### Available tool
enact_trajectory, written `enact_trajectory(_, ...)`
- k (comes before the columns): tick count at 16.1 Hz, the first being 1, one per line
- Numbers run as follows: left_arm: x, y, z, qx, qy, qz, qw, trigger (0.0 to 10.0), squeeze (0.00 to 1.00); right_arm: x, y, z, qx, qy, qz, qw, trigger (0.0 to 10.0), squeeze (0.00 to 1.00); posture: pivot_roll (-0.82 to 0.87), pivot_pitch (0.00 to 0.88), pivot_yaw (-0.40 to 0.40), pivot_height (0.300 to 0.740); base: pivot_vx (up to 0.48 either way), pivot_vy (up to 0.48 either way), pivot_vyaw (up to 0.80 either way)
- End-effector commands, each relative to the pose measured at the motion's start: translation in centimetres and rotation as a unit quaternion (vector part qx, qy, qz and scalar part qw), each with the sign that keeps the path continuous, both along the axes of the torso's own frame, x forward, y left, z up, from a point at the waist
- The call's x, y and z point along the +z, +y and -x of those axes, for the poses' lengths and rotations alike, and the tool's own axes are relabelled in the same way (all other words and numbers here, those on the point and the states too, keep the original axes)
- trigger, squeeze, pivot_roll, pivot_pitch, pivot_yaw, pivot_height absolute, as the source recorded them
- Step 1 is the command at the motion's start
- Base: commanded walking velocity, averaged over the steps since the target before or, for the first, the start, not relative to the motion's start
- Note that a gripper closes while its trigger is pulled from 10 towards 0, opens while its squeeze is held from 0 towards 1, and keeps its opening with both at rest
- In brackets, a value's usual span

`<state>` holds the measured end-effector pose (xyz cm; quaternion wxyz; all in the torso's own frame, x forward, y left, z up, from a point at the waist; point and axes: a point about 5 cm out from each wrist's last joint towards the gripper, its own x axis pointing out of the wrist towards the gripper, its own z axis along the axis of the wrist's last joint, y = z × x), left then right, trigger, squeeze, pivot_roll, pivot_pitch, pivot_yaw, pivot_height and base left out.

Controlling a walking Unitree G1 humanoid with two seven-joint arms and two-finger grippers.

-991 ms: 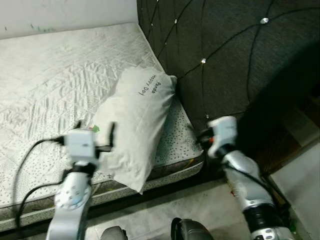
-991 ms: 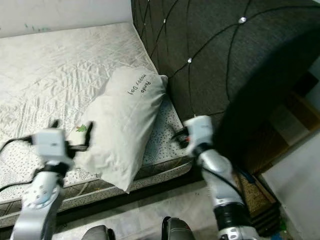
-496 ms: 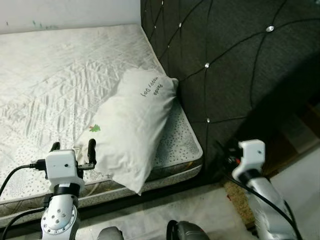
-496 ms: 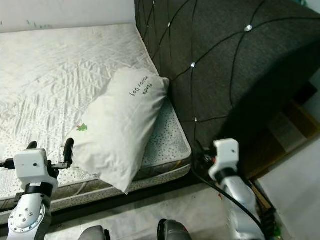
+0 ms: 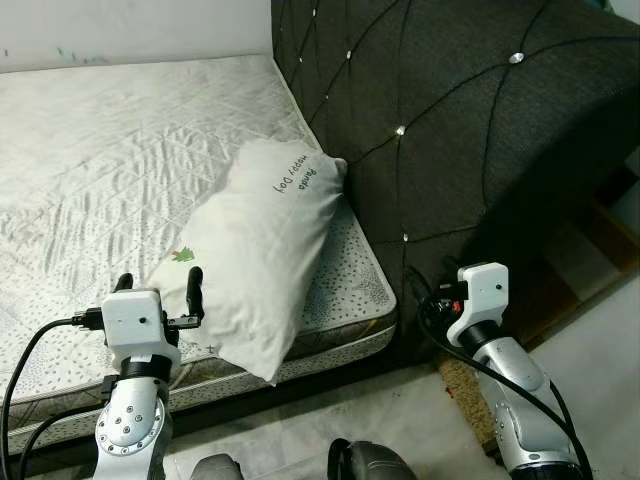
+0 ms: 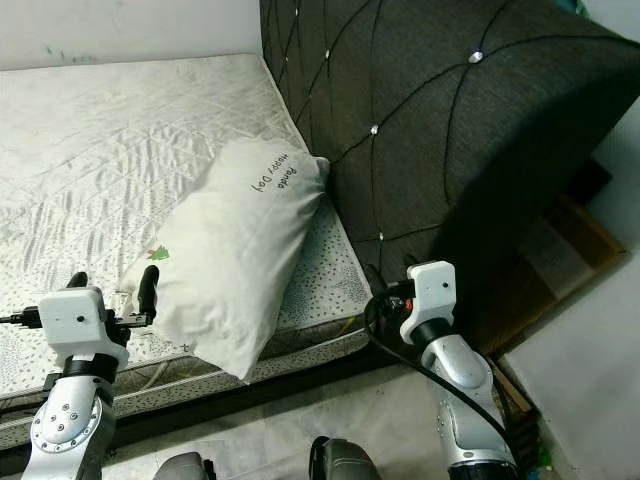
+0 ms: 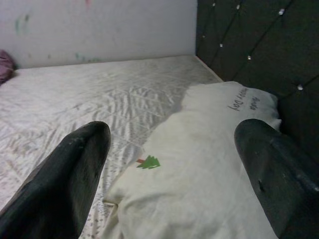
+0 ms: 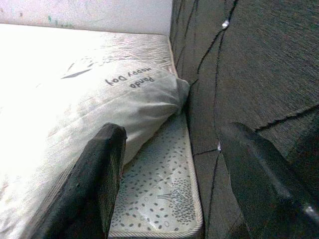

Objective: Clean up the room

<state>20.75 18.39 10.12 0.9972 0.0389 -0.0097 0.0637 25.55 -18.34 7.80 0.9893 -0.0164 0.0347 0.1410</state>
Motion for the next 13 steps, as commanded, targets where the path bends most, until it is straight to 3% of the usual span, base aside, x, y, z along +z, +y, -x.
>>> enact_trajectory(1, -0.2, -0.1, 0.0, -0.003, 0.005, 0.004, 1.000, 10.0, 0.00, 0.4, 0.5, -0.4, 0.017, -0.009, 0.007, 1.000, 10.0, 0.00, 0.02, 0.079, -0.050, 0.740, 0.000, 0.000, 0.80)
enact_trajectory(4, 0.0, -0.1, -0.2, 0.003, 0.001, 0.006, 1.000, 10.0, 0.00, 0.4, 0.6, -0.6, 0.017, -0.008, 0.009, 1.000, 10.0, 0.00, 0.02, 0.087, -0.053, 0.740, 0.000, 0.000, 0.80)
enact_trajectory(5, 0.2, 0.0, -0.4, 0.007, -0.002, 0.005, 1.000, 10.0, 0.00, 0.7, 0.7, -1.0, 0.016, -0.009, 0.007, 1.000, 10.0, 0.00, 0.02, 0.118, -0.054, 0.740, 0.000, 0.000, 0.00)
enact_trajectory(13, 0.5, -0.1, -0.6, 0.004, -0.011, 0.010, 1.000, 10.0, 0.00, 0.9, 0.8, -1.9, 0.013, -0.014, 0.006, 1.000, 10.0, 0.00, 0.02, 0.101, -0.063, 0.740, 0.000, 0.000, 0.00)
